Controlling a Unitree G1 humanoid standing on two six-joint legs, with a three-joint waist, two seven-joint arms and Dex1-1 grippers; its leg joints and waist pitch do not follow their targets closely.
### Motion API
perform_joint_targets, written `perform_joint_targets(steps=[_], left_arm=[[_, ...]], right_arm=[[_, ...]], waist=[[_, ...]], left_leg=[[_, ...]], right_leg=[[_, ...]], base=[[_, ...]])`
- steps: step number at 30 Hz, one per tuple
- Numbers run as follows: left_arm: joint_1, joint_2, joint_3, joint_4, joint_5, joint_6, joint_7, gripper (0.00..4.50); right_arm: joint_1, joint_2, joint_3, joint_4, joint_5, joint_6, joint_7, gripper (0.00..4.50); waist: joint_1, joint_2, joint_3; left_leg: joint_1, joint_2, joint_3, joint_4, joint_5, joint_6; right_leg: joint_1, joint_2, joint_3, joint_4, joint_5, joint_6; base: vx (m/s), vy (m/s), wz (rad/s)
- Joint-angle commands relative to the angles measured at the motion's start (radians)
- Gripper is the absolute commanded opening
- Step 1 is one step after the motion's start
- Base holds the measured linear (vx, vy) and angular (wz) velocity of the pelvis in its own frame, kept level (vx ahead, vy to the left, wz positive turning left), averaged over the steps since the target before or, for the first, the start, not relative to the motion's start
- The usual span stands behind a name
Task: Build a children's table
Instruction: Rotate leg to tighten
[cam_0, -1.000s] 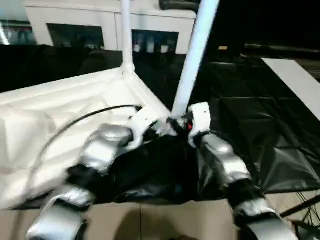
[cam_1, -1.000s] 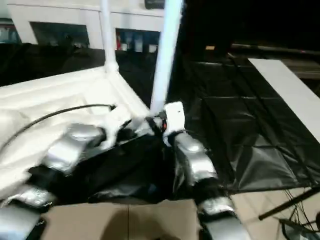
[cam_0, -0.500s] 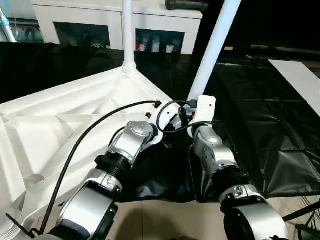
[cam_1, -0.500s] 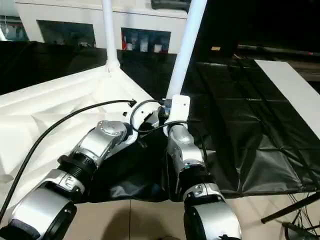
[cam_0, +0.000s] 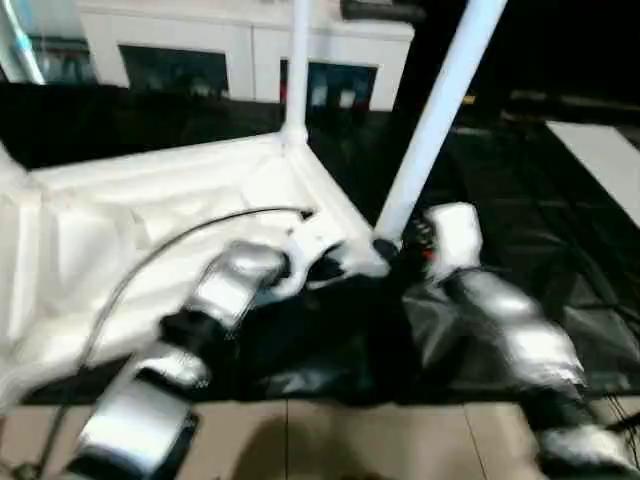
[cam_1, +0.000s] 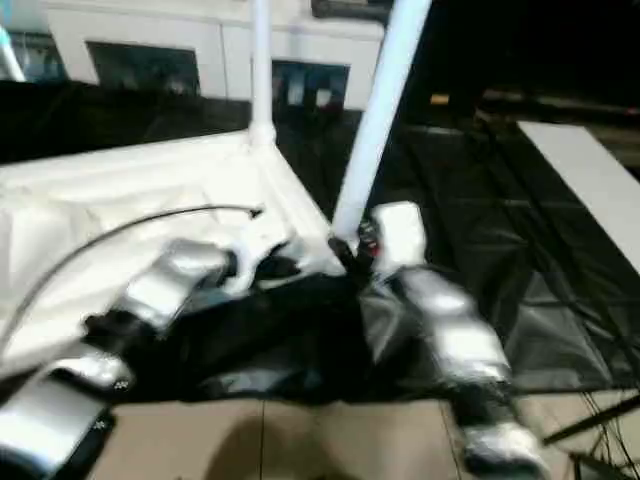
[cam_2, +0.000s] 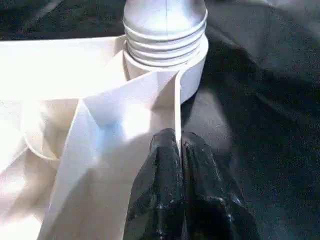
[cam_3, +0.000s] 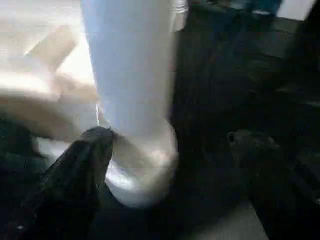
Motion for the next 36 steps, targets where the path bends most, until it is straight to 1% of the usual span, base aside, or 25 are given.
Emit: perform_joint_targets(steps=[1, 2, 3, 4, 5, 8, 11, 12, 14, 15, 16, 17, 19, 20, 21, 23, 24, 25, 28, 30, 31, 32, 33, 34, 36], left_arm=[[0.025, 0.017, -0.044, -0.014, -0.004, -0.024, -0.095, 0.0], [0.03, 0.038, -0.053, -0.021, -0.005, -0.027, -0.135, 0.0], [0.031, 0.047, -0.057, -0.023, -0.005, -0.028, -0.152, 0.0], [0.032, 0.058, -0.058, -0.024, -0.003, -0.031, -0.169, 0.0], [0.031, 0.067, -0.059, -0.025, -0.002, -0.029, -0.183, 0.0], [0.033, 0.081, -0.062, -0.035, 0.0, -0.027, -0.209, 0.0], [0.041, 0.092, -0.069, -0.054, 0.0, -0.031, -0.236, 0.0], [0.046, 0.096, -0.07, -0.066, -0.003, -0.029, -0.245, 0.0], [0.051, 0.098, -0.068, -0.078, -0.007, -0.027, -0.248, 0.0], [0.054, 0.098, -0.067, -0.084, -0.009, -0.025, -0.247, 0.0], [0.057, 0.097, -0.068, -0.087, -0.009, -0.024, -0.246, 0.0], [0.061, 0.095, -0.065, -0.093, -0.007, -0.023, -0.242, 0.0], [0.063, 0.095, -0.065, -0.096, -0.007, -0.023, -0.241, 0.0], [0.067, 0.095, -0.065, -0.099, -0.007, -0.023, -0.24, 0.0], [0.068, 0.096, -0.064, -0.099, -0.006, -0.024, -0.241, 0.0], [0.07, 0.097, -0.062, -0.095, -0.004, -0.027, -0.237, 0.0], [0.07, 0.097, -0.061, -0.093, -0.003, -0.028, -0.234, 0.0], [0.072, 0.099, -0.061, -0.096, -0.003, -0.027, -0.233, 0.0], [0.078, 0.102, -0.06, -0.107, -0.004, -0.021, -0.231, 0.0], [0.083, 0.103, -0.059, -0.119, -0.003, -0.013, -0.229, 0.0], [0.084, 0.103, -0.059, -0.121, -0.003, -0.012, -0.228, 0.0], [0.085, 0.103, -0.059, -0.124, -0.004, -0.01, -0.228, 0.0], [0.086, 0.103, -0.058, -0.124, -0.003, -0.01, -0.227, 0.0], [0.086, 0.103, -0.058, -0.124, -0.003, -0.009, -0.227, 0.0], [0.088, 0.104, -0.057, -0.125, -0.002, -0.008, -0.227, 0.0]], right_arm=[[0.034, -0.048, 0.037, -0.075, 0.008, 0.006, 0.11, 4.01], [0.067, -0.092, 0.055, -0.117, 0.018, 0.012, 0.175, 4.01], [0.08, -0.11, 0.064, -0.131, 0.02, 0.013, 0.202, 4.01], [0.091, -0.125, 0.072, -0.144, 0.023, 0.026, 0.225, 4.01], [0.097, -0.133, 0.082, -0.147, 0.021, 0.029, 0.245, 4.01], [0.08, -0.117, 0.105, -0.123, -0.004, 0.012, 0.237, 4.01], [0.052, -0.087, 0.113, -0.09, -0.025, -0.003, 0.211, 4.01], [0.037, -0.075, 0.116, -0.073, -0.033, -0.009, 0.207, 4.01], [0.017, -0.061, 0.119, -0.043, -0.046, -0.026, 0.198, 4.01], [0.005, -0.051, 0.117, -0.022, -0.052, -0.043, 0.194, 4.01], [0.0, -0.047, 0.114, -0.013, -0.053, -0.052, 0.192, 4.01], [-0.018, -0.032, 0.105, 0.012, -0.053, -0.054, 0.181, 4.01], [-0.027, -0.028, 0.106, 0.021, -0.055, -0.056, 0.18, 4.01], [-0.033, -0.026, 0.111, 0.031, -0.06, -0.059, 0.189, 3.76], [-0.036, -0.025, 0.113, 0.037, -0.061, -0.061, 0.193, 3.76], [-0.04, -0.025, 0.119, 0.047, -0.064, -0.065, 0.203, 3.62], [-0.042, -0.025, 0.122, 0.052, -0.065, -0.067, 0.208, 3.51], [-0.044, -0.024, 0.122, 0.057, -0.066, -0.069, 0.21, 3.3], [-0.053, -0.018, 0.119, 0.08, -0.073, -0.084, 0.216, 3.19], [-0.055, -0.017, 0.119, 0.091, -0.076, -0.092, 0.22, 2.87], [-0.056, -0.017, 0.119, 0.092, -0.076, -0.093, 0.221, 2.87], [-0.056, -0.016, 0.118, 0.093, -0.076, -0.094, 0.222, 2.82], [-0.057, -0.017, 0.119, 0.094, -0.076, -0.094, 0.225, 2.75], [-0.057, -0.017, 0.12, 0.094, -0.077, -0.095, 0.226, 2.54], [-0.059, -0.016, 0.123, 0.101, -0.079, -0.097, 0.234, 2.47]], waist=[[0.002, 0.004, -0.058], [-0.002, 0.004, -0.057], [-0.003, 0.017, -0.056], [-0.006, 0.009, -0.055], [-0.008, 0.015, -0.056], [-0.011, 0.013, -0.057], [-0.014, 0.013, -0.06], [-0.012, 0.011, -0.06], [-0.011, 0.012, -0.061], [-0.011, 0.01, -0.062], [-0.011, 0.011, -0.061], [-0.009, 0.007, -0.062], [-0.009, 0.01, -0.062], [-0.008, 0.005, -0.061], [-0.008, 0.007, -0.061], [-0.009, 0.004, -0.061], [-0.008, 0.005, -0.061], [-0.009, 0.003, -0.061], [-0.01, 0.003, -0.061], [-0.011, 0.0, -0.061], [-0.01, 0.001, -0.061], [-0.011, -0.001, -0.061], [-0.01, 0.001, -0.061], [-0.011, 0.001, -0.061], [-0.011, 0.0, -0.062]], left_leg=[[-0.016, 0.018, 0.009, -0.077, -0.061, 0.084], [-0.017, 0.02, 0.009, -0.078, -0.08, 0.078], [-0.018, 0.021, 0.006, -0.08, -0.094, 0.073], [-0.014, 0.025, 0.007, -0.079, -0.11, 0.071], [-0.016, 0.023, 0.007, -0.081, -0.109, 0.069], [-0.016, 0.024, 0.007, -0.079, -0.107, 0.057], [-0.015, 0.022, 0.009, -0.078, -0.076, 0.05], [-0.014, 0.022, 0.009, -0.078, -0.063, 0.051], [-0.014, 0.023, 0.01, -0.077, -0.044, 0.052], [-0.012, 0.023, 0.011, -0.076, -0.04, 0.053], [-0.013, 0.022, 0.012, -0.077, -0.037, 0.055], [-0.012, 0.023, 0.013, -0.075, -0.033, 0.059], [-0.012, 0.022, 0.013, -0.076, -0.032, 0.061], [-0.014, 0.022, 0.013, -0.076, -0.029, 0.062], [-0.013, 0.022, 0.013, -0.076, -0.029, 0.063], [-0.015, 0.022, 0.013, -0.075, -0.029, 0.066], [-0.014, 0.022, 0.013, -0.076, -0.03, 0.065], [-0.014, 0.022, 0.013, -0.075, -0.031, 0.066], [-0.015, 0.022, 0.013, -0.075, -0.035, 0.067], [-0.015, 0.022, 0.014, -0.074, -0.025, 0.068], [-0.014, 0.022, 0.013, -0.074, -0.024, 0.068], [-0.014, 0.022, 0.014, -0.074, -0.027, 0.07], [-0.014, 0.023, 0.013, -0.075, -0.028, 0.069], [-0.014, 0.022, 0.013, -0.075, -0.028, 0.069], [-0.013, 0.022, 0.013, -0.075, -0.024, 0.07]], right_leg=[[0.081, -0.056, 0.035, -0.071, -0.091, -0.242], [0.078, -0.058, 0.035, -0.073, -0.123, -0.24], [0.078, -0.058, 0.035, -0.074, -0.138, -0.238], [0.075, -0.057, 0.035, -0.076, -0.151, -0.237], [0.075, -0.056, 0.035, -0.076, -0.155, -0.238], [0.072, -0.057, 0.034, -0.076, -0.155, -0.25], [0.071, -0.055, 0.034, -0.069, -0.11, -0.26], [0.071, -0.055, 0.034, -0.067, -0.09, -0.266], [0.072, -0.054, 0.033, -0.062, -0.056, -0.275], [0.071, -0.055, 0.032, -0.061, -0.047, -0.278], [0.071, -0.055, 0.033, -0.061, -0.044, -0.281], [0.073, -0.056, 0.033, -0.06, -0.034, -0.283], [0.073, -0.056, 0.033, -0.06, -0.036, -0.285], [0.075, -0.056, 0.034, -0.059, -0.038, -0.282], [0.074, -0.056, 0.033, -0.06, -0.04, -0.28], [0.076, -0.057, 0.034, -0.06, -0.045, -0.277], [0.074, -0.057, 0.034, -0.061, -0.051, -0.275], [0.075, -0.056, 0.033, -0.061, -0.055, -0.273], [0.074, -0.057, 0.034, -0.061, -0.068, -0.271], [0.074, -0.057, 0.034, -0.061, -0.062, -0.272], [0.074, -0.057, 0.034, -0.06, -0.061, -0.272], [0.073, -0.056, 0.034, -0.061, -0.065, -0.271], [0.073, -0.057, 0.034, -0.06, -0.069, -0.27], [0.073, -0.056, 0.034, -0.061, -0.071, -0.268], [0.073, -0.056, 0.034, -0.06, -0.068, -0.267]], base=[[0.0, 0.0, 0.0], [0.0, 0.0, 0.0], [0.0, 0.0, 0.0], [0.0, 0.0, 0.0], [0.0, 0.0, 0.0], [0.0, 0.0, 0.0], [0.0, 0.0, 0.0], [0.0, 0.0, 0.0], [0.0, 0.0, 0.0], [0.0, 0.0, 0.0], [0.0, 0.0, 0.0], [0.0, 0.0, 0.0], [0.0, 0.0, 0.0], [0.0, 0.0, 0.0], [0.0, 0.0, 0.0], [0.0, 0.0, 0.0], [0.0, 0.0, 0.0], [0.0, 0.0, 0.0], [0.0, 0.0, 0.0], [0.0, 0.0, 0.0], [0.0, 0.0, 0.0], [0.0, 0.0, 0.0], [0.0, 0.0, 0.0], [0.0, 0.0, 0.0], [0.0, 0.0, 0.0]])
